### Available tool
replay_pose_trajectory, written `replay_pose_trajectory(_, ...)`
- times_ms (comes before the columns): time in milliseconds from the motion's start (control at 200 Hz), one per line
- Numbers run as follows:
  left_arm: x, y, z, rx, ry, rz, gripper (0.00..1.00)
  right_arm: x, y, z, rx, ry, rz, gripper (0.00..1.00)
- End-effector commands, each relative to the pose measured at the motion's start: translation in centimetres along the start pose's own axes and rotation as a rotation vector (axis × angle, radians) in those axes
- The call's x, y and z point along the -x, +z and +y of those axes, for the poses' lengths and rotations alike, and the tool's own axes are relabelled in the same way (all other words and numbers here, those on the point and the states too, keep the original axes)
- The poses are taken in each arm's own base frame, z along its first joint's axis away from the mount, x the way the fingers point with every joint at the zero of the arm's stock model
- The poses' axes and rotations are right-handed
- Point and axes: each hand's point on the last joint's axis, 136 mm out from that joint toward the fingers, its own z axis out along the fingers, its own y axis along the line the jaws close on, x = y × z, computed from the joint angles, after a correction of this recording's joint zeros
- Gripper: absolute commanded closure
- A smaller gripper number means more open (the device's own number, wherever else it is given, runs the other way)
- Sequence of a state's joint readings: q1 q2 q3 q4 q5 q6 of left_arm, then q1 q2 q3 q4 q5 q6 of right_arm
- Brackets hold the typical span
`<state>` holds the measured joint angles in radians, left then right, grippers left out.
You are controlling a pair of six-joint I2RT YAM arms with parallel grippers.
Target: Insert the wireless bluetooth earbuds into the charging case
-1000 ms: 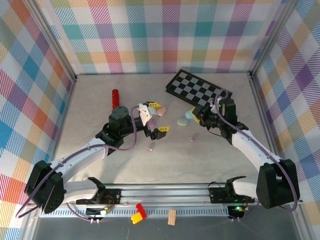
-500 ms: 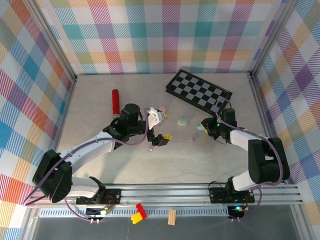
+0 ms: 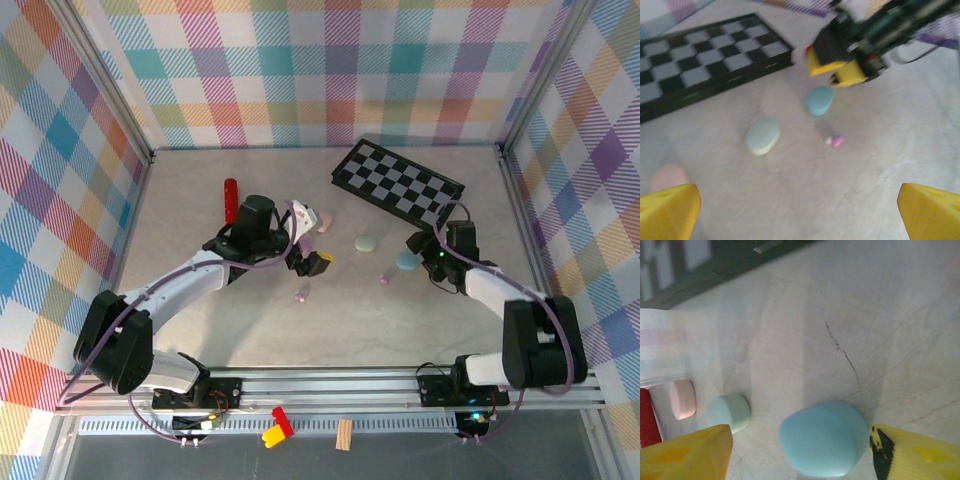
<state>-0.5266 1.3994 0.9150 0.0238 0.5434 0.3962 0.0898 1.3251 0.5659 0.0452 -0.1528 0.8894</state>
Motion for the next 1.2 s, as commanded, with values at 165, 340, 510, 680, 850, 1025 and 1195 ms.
replay_pose_trajectory(165,-3.1,0.1,8.8,0.408,-0.335,0.115,0.00,0.7,-4.9,3.3,0.014,-0.231,-0.055,0.23)
replay_pose_trajectory(340,-5.8,0.8,11.1,0.518,-0.456,0.252,0.00,-0.7,-6.0,6.8,0.084,-0.371,-0.033,0.22)
replay_pose_trajectory(510,-8.7,2.3,12.1,0.525,-0.550,0.429,0.00,-1.7,-5.7,7.8,0.109,-0.398,-0.008,0.22)
replay_pose_trajectory(680,-10.7,5.2,12.6,0.478,-0.585,0.502,0.13,-2.0,-5.3,7.7,0.109,-0.394,0.003,0.22)
replay_pose_trajectory(850,-12.5,7.3,12.5,0.376,-0.567,0.561,0.17,-2.1,-5.5,7.3,0.093,-0.401,0.001,0.22)
replay_pose_trajectory(1025,-13.3,7.4,11.8,0.288,-0.626,0.585,0.17,-2.1,-6.0,6.8,0.079,-0.404,-0.011,0.22)
replay_pose_trajectory(1195,-13.3,6.9,9.3,0.190,-0.660,0.585,0.15,-2.2,-6.1,6.4,0.071,-0.395,-0.017,0.23)
